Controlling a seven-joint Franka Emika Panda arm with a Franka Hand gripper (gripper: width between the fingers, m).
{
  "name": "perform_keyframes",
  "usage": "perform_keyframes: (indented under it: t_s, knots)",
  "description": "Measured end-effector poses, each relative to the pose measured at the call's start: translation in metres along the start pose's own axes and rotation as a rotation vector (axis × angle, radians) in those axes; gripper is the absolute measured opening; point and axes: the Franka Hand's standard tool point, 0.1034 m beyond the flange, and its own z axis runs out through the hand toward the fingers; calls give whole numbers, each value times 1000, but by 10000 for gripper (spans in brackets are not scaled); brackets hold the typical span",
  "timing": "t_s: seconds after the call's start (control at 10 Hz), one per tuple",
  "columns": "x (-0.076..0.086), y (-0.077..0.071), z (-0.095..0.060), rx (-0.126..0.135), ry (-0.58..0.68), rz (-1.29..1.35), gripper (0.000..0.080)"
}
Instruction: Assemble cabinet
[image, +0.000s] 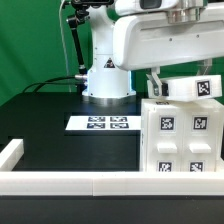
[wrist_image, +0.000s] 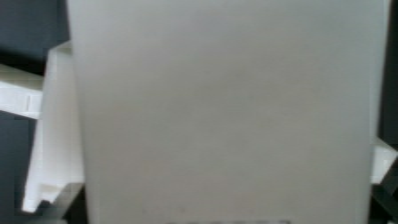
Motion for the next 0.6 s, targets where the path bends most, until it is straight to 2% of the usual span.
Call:
perform_keyframes:
  t_s: [0.3, 0.6]
  knots:
    - [0, 2, 3, -15, 49, -8, 546]
    - [0, 2, 2, -15, 49, -8, 546]
